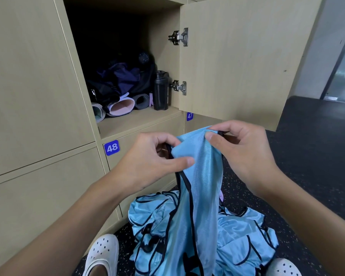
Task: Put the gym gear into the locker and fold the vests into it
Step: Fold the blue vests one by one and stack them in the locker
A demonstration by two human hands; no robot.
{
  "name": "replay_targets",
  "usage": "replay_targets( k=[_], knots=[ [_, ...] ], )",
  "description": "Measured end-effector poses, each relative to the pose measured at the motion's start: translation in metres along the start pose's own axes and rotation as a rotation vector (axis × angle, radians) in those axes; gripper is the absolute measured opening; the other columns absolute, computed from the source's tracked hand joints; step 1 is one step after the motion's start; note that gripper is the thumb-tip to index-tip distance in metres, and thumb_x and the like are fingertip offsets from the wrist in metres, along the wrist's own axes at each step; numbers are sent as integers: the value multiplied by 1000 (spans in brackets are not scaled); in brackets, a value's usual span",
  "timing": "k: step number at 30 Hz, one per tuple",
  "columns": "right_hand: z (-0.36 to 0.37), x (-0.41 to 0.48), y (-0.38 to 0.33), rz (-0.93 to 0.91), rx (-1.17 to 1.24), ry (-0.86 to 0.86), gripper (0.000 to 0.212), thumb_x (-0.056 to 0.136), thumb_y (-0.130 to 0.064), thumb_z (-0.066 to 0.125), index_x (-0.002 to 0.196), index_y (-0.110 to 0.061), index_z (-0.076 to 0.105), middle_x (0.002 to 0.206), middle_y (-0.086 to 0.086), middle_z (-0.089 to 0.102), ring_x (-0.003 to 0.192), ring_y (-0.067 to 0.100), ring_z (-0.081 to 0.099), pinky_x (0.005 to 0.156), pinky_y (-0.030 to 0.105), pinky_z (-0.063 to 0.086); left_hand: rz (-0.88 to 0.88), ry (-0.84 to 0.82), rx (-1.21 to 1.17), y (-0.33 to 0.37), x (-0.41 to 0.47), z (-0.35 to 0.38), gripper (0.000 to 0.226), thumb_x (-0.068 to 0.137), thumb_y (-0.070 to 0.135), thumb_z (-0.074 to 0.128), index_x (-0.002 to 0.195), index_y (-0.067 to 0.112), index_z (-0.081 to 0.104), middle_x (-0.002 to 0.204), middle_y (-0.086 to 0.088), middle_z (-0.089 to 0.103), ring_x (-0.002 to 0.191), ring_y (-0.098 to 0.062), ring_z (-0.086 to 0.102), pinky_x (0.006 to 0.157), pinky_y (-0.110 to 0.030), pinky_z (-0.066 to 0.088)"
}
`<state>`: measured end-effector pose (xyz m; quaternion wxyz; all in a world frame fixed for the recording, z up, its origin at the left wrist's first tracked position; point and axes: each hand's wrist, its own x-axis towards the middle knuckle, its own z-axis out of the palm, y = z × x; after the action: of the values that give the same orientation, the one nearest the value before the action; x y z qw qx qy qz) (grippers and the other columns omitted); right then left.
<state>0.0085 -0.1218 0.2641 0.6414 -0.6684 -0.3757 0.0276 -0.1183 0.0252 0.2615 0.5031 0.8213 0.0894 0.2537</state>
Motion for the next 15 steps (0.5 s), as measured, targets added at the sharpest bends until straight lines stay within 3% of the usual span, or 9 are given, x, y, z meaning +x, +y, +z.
replay_targets(
  k=[2,8,12,15],
  knots=[
    [-1,0,0,-3,1,-2,12,88,-16,73,81,-26,74,83,-7,75,73,4,66,69,18,53,11,74,29,0,2,2,13,77,13,83,73,15,71,75,-11,71,66,-15,56,68,-39,49],
    [-10,3,-10,-37,42,-45,16,81,-11,78,73,-24,73,81,0,75,68,6,63,69,21,52,148,189,-113,6,9,-5,19,86,-1,71,75,13,65,69,9,70,64,-4,63,66,-17,52],
    [-14,5,-17,-109,63,-21,19,79,-8,79,70,-21,69,74,2,72,63,6,59,63,18,49,263,228,-223,11,16,-7,11,83,8,68,80,16,61,74,4,66,67,-10,60,67,-22,52],
    [-14,4,-16,-133,94,3,21,81,-7,78,75,-22,64,73,-1,68,65,11,57,65,24,48,297,214,-262,13,18,-7,15,89,0,67,88,12,59,77,2,70,71,-14,64,72,-28,54]
  ],
)
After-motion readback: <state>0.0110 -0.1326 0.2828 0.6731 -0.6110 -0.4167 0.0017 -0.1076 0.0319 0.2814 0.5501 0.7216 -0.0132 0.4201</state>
